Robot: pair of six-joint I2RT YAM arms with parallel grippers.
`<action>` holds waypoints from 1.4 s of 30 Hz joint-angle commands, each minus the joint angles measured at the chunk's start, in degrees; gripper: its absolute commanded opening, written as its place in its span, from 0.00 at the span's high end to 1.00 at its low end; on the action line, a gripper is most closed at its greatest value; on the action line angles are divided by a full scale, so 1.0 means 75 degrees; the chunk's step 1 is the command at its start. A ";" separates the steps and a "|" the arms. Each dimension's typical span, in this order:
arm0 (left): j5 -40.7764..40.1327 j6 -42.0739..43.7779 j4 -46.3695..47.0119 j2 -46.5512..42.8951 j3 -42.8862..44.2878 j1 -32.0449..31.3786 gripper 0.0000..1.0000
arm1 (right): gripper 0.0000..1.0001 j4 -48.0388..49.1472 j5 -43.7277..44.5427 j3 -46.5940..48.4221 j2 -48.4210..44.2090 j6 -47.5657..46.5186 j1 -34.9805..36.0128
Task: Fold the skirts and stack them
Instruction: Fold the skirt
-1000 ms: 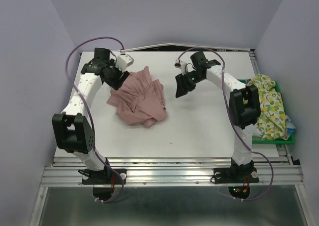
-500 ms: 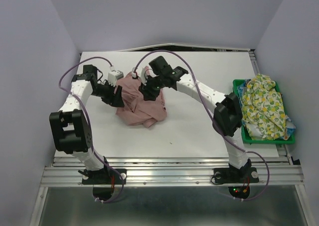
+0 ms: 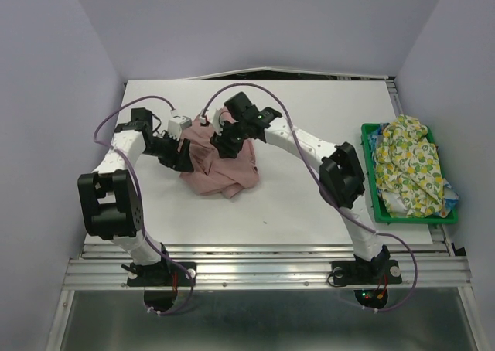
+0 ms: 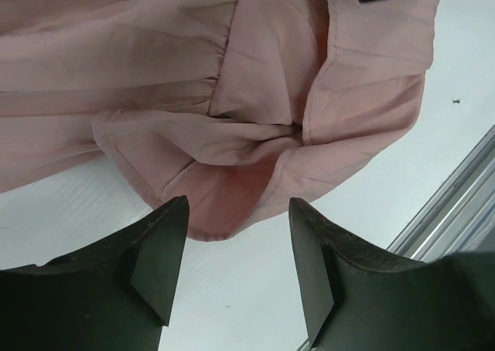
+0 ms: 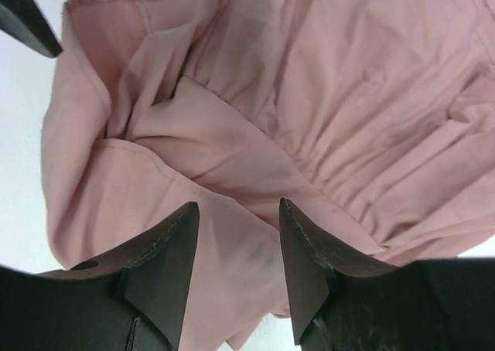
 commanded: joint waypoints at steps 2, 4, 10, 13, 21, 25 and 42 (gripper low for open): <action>-0.0067 -0.0195 0.0314 -0.0487 -0.0123 0.0017 0.34 | 0.48 0.0080 0.0107 -0.0025 -0.0174 0.0353 0.0433; -0.0079 -0.0242 0.0338 -0.0487 -0.0147 0.0005 0.34 | 0.49 0.0045 0.0096 -0.0096 -0.0186 0.0366 0.0515; -0.0079 -0.0230 0.0420 -0.0568 -0.0276 0.0017 0.34 | 0.50 0.0256 0.0271 -0.0472 -0.0268 0.0471 0.0691; -0.0103 -0.0242 0.0443 -0.0580 -0.0346 0.0017 0.34 | 0.55 0.0268 0.0434 -0.0390 -0.0139 0.0494 0.0761; -0.0196 -0.0265 0.0490 -0.0616 -0.0358 0.0028 0.34 | 0.98 0.0443 0.1044 -0.0366 -0.0279 0.0694 0.0761; -0.0208 -0.0265 0.0490 -0.0604 -0.0358 0.0028 0.34 | 0.99 0.0490 0.1489 -0.0425 -0.0572 0.0869 0.0761; -0.0840 0.0016 0.1063 -0.1364 -0.0334 -0.0111 0.38 | 0.99 0.1135 0.0811 -0.0998 -0.0995 0.2814 -0.1205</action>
